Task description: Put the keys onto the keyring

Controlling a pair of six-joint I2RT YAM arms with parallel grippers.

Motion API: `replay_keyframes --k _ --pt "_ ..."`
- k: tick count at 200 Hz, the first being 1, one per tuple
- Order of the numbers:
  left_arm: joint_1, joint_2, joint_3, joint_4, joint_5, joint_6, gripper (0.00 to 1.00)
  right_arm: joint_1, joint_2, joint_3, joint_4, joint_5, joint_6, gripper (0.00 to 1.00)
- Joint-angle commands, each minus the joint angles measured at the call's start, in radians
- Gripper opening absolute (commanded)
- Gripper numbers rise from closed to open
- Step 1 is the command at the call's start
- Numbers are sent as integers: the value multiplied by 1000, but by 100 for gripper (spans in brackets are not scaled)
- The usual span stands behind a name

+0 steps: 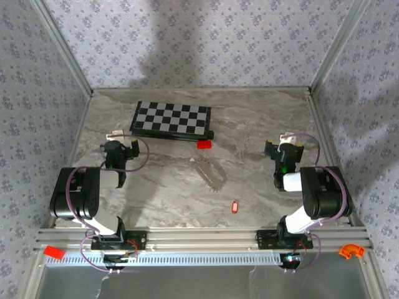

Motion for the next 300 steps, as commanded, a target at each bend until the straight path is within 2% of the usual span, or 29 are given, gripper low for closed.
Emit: replay_keyframes --k 1,224,239,260,285,300 --pt "5 -1 -1 30 16 -12 100 -2 3 15 0 2 13 100" --pt "5 -7 2 24 17 -9 100 -2 -2 14 1 -6 9 99" --pt "5 -51 30 -65 34 -3 100 -7 -47 31 -73 -69 5 100" --pt "5 -128 94 -256 54 8 100 29 -143 73 -233 4 -27 100" --pt "-26 -250 119 -437 67 13 100 72 -258 147 -476 46 56 100" --pt "-59 -328 146 -560 28 -59 100 99 -332 204 -662 60 144 100"
